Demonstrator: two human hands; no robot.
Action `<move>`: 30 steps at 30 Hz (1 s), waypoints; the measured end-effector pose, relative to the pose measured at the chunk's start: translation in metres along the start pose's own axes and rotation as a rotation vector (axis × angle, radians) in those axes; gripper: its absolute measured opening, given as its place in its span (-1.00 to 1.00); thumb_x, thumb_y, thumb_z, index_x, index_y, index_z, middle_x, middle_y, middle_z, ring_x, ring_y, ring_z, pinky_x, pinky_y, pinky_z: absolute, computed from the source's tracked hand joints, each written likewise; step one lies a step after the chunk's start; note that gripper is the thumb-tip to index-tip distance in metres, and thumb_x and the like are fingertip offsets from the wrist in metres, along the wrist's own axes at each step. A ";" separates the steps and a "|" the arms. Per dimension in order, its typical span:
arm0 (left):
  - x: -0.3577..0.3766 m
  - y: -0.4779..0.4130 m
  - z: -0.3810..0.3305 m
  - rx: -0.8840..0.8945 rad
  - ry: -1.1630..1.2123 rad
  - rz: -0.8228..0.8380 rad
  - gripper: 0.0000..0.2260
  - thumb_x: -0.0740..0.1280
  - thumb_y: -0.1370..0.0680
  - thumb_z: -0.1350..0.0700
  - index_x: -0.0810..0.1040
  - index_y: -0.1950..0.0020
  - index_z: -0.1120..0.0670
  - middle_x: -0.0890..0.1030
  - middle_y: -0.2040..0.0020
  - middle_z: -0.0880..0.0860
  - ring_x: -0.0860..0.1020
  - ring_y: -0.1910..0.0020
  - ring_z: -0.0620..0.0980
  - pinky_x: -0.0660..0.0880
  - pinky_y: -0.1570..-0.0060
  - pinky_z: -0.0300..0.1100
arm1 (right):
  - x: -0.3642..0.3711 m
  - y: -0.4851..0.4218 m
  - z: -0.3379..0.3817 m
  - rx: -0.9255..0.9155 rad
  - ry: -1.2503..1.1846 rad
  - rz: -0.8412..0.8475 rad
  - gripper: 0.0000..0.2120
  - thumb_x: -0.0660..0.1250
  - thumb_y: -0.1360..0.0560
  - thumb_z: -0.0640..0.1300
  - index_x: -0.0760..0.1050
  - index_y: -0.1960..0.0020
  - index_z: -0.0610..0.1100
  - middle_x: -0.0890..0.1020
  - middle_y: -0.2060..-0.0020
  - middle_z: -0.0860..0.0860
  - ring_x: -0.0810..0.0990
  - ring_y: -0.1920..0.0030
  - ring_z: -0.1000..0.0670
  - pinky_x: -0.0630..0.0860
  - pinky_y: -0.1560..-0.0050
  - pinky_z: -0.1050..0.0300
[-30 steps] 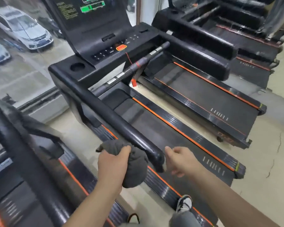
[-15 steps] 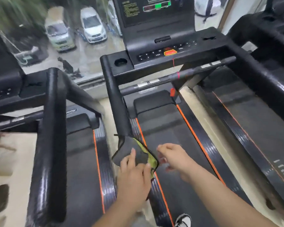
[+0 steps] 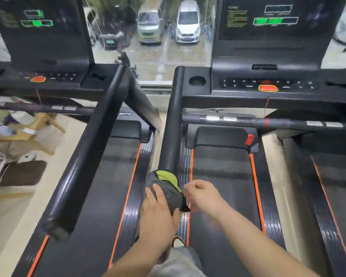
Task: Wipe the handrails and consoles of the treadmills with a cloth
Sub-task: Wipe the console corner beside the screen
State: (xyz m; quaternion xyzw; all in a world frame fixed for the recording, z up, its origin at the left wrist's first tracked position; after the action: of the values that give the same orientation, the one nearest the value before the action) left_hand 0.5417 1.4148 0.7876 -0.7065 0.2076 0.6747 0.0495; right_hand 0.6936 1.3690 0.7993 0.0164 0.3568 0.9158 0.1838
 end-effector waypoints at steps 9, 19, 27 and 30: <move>-0.075 -0.109 0.005 0.035 0.004 -0.188 -0.72 0.58 -0.36 0.01 0.51 0.21 0.06 0.56 0.41 0.05 0.58 0.46 0.13 0.44 0.57 -0.13 | -0.036 -0.076 0.093 -0.077 0.142 -0.008 -0.81 0.23 -0.62 -0.15 0.60 -0.01 -0.19 0.69 0.22 -0.03 0.58 0.30 0.01 0.46 0.39 0.26; -0.121 -0.182 -0.060 -0.102 0.797 -0.310 -0.66 0.11 -0.65 -0.22 0.54 -0.08 -0.02 0.52 0.04 -0.04 0.54 -0.01 0.00 0.49 -0.06 0.01 | -0.068 -0.149 0.187 -0.129 0.113 0.119 -0.51 0.26 -0.58 0.33 0.69 -0.03 -0.07 0.76 0.08 0.03 0.71 0.04 0.03 0.54 0.08 0.18; -0.130 -0.264 -0.123 -0.405 1.102 -0.386 -0.71 0.16 -0.70 -0.12 0.59 -0.03 0.00 0.64 0.02 -0.06 0.59 -0.07 -0.01 0.48 -0.23 0.10 | -0.163 -0.232 0.260 -0.340 0.271 0.205 -0.57 0.38 -0.46 0.25 0.59 0.09 -0.14 0.66 0.26 -0.03 0.58 0.23 -0.04 0.53 0.14 0.05; -0.157 -0.292 -0.140 -0.402 1.110 -0.446 -0.74 0.16 -0.71 -0.11 0.60 -0.10 -0.04 0.65 -0.02 -0.11 0.60 -0.10 -0.04 0.50 -0.26 0.09 | -0.204 -0.260 0.298 -0.501 0.509 0.087 -0.86 0.44 -0.51 -0.01 0.56 0.04 -0.06 0.63 0.20 0.08 0.59 0.16 0.03 0.50 0.11 0.27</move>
State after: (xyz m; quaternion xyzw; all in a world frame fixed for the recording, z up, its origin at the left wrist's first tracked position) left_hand 0.7771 1.6664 0.8912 -0.9731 -0.0807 0.2071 -0.0601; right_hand 1.0167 1.6671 0.8701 -0.2423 0.1546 0.9566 0.0482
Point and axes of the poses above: each hand's wrist, its own y-axis away from the middle knuckle, its own x-axis out of the palm, z = x × y, the point moved 9 cm from there along -y, towards the middle knuckle
